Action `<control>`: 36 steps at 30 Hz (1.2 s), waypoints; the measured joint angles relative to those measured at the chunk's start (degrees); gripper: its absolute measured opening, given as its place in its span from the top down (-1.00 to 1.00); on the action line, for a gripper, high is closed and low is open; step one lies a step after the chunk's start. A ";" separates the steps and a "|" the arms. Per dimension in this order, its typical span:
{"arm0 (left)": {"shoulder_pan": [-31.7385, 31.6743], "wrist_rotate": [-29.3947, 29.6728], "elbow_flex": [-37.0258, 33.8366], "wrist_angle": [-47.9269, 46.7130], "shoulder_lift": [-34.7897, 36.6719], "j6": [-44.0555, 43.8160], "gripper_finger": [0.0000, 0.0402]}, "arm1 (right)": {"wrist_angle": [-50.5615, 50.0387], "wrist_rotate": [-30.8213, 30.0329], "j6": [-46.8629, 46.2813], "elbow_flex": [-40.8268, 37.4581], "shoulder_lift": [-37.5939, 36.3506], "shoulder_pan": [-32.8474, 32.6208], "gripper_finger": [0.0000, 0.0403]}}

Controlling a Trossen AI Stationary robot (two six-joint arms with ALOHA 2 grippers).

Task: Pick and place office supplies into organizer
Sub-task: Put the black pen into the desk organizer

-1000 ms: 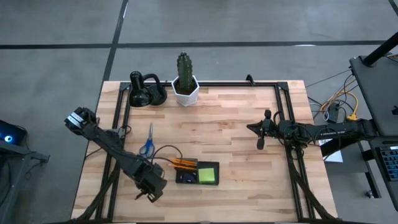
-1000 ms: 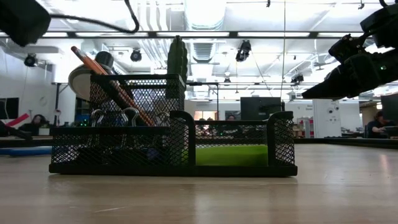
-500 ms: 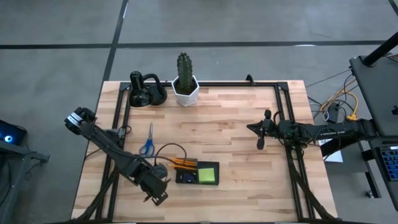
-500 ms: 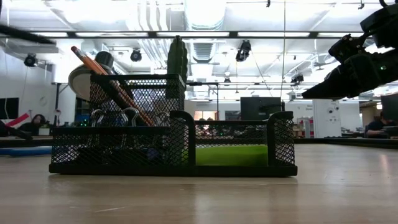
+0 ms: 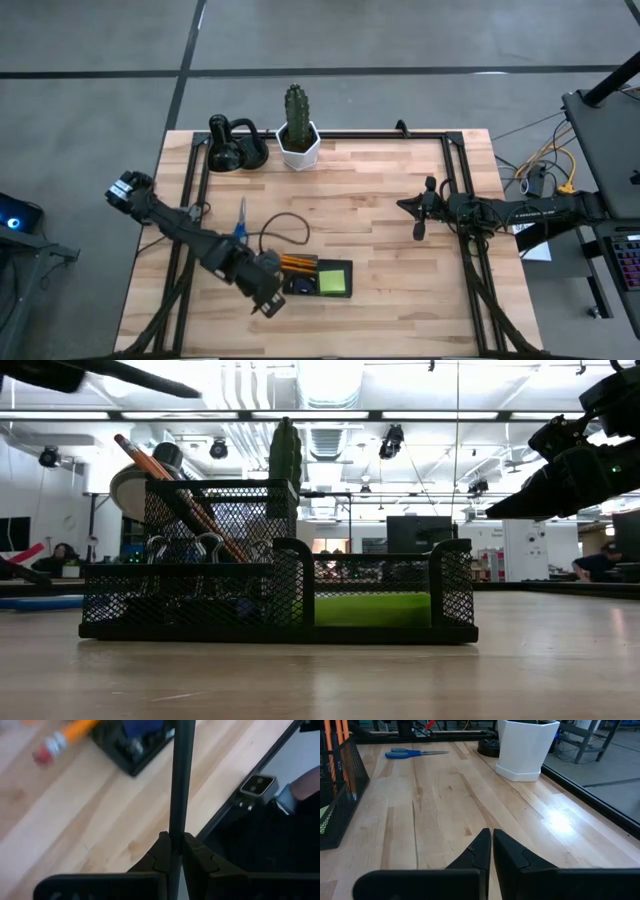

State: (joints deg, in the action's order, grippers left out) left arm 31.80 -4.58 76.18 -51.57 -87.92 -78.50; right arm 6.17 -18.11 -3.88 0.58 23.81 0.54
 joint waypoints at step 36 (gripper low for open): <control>-10.30 37.15 -15.63 46.33 -0.02 65.84 0.96 | 0.00 0.00 0.02 0.00 0.02 0.00 0.96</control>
State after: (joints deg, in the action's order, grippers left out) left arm 21.50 32.56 60.55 -5.24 -87.94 -12.66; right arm 6.17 -18.11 -3.86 0.58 23.83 0.54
